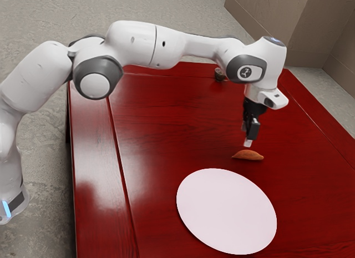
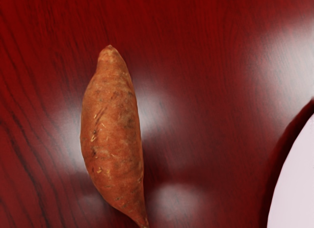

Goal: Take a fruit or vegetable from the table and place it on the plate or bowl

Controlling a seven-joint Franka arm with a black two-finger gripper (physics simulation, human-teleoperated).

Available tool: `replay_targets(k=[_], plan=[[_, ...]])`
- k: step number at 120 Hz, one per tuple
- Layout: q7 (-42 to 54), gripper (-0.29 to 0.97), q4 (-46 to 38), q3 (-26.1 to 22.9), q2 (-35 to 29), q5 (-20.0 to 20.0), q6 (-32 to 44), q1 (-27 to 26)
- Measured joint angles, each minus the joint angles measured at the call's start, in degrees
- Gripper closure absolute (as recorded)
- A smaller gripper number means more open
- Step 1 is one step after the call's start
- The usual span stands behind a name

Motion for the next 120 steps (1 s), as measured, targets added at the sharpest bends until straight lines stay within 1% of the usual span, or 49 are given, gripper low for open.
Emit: replay_targets(k=[15,43,120], plan=[[-1.26,0.0,-0.45,0.0,-0.02,-0.16,0.82,-0.13],[-3.75,0.0,-4.09,-0.07,1.21,-0.23,3.23,-0.32],[-7.16,0.0,-4.0,-0.16,4.76,-0.24,11.04,-0.33]])
